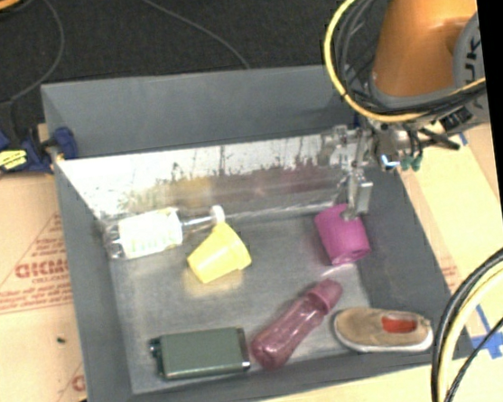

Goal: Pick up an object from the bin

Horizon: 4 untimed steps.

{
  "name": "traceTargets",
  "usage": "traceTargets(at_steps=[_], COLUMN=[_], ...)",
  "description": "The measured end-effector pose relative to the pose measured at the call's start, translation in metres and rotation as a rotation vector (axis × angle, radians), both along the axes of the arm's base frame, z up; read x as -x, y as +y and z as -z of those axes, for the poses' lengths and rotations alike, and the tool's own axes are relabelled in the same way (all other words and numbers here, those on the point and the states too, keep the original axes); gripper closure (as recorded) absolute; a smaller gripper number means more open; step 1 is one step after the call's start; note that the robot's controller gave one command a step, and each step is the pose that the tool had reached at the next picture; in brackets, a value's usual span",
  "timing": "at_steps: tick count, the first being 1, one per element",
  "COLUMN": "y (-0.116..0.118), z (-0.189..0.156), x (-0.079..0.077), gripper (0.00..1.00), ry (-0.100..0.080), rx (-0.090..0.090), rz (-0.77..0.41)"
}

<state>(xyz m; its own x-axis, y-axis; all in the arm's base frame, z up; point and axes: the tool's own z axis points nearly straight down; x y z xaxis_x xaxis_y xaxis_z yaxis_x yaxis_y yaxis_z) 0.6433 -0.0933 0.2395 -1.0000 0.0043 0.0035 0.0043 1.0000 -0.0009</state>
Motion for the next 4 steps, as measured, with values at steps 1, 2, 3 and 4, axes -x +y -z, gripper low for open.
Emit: traceTargets(at_steps=[1, 2, 3, 4], y=[0.000, -0.012, -0.019, -0.031], z=[-0.006, 0.089, 0.113, 0.164], x=[-0.001, 0.003, 0.012, 0.031], gripper=[0.00, 0.00, 0.00, 0.00], ry=[-0.009, -0.010, -0.007, -0.028], rx=[0.002, 0.002, 0.002, -0.011], rz=[-0.002, -0.062, -0.116, -0.218])
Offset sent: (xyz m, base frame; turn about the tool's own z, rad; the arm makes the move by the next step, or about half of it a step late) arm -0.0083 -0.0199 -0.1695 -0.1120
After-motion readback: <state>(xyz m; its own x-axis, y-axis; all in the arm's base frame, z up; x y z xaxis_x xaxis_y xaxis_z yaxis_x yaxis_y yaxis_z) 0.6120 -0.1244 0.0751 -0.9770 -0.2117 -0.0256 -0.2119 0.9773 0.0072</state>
